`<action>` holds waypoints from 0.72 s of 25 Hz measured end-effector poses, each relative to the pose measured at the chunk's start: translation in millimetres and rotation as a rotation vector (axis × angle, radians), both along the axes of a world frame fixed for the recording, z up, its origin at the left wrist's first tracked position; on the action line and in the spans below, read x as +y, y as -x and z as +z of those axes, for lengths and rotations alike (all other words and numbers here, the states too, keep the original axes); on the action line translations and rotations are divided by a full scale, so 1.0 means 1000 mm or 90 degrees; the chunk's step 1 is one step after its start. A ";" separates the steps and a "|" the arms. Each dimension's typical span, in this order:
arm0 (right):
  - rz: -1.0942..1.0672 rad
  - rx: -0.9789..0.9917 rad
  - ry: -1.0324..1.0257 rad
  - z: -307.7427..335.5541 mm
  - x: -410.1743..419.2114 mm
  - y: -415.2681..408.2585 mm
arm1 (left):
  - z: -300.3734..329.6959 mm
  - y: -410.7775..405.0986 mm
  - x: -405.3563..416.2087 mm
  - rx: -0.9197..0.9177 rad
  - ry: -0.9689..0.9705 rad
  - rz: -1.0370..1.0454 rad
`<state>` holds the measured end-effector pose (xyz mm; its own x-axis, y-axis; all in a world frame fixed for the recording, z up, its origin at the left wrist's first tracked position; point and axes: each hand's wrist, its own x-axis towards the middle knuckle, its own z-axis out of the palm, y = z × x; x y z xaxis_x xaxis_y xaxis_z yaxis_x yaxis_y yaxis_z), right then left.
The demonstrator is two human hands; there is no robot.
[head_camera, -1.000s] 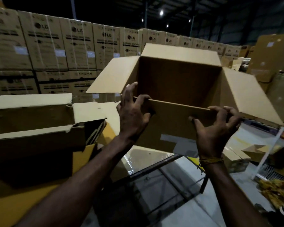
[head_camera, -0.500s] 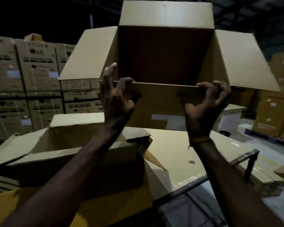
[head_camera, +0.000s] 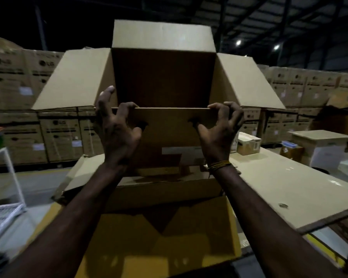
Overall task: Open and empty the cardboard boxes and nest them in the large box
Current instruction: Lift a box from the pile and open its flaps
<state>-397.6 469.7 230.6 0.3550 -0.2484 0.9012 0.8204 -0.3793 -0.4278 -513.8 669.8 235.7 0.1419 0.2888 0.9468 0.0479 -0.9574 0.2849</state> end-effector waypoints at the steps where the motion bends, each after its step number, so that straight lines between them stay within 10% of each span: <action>1: 0.010 0.022 0.018 -0.002 0.007 0.000 | 0.000 0.007 0.001 0.002 -0.005 -0.010; 18: 0.035 0.345 0.338 -0.033 0.025 -0.031 | -0.035 -0.014 0.040 0.334 0.176 -0.043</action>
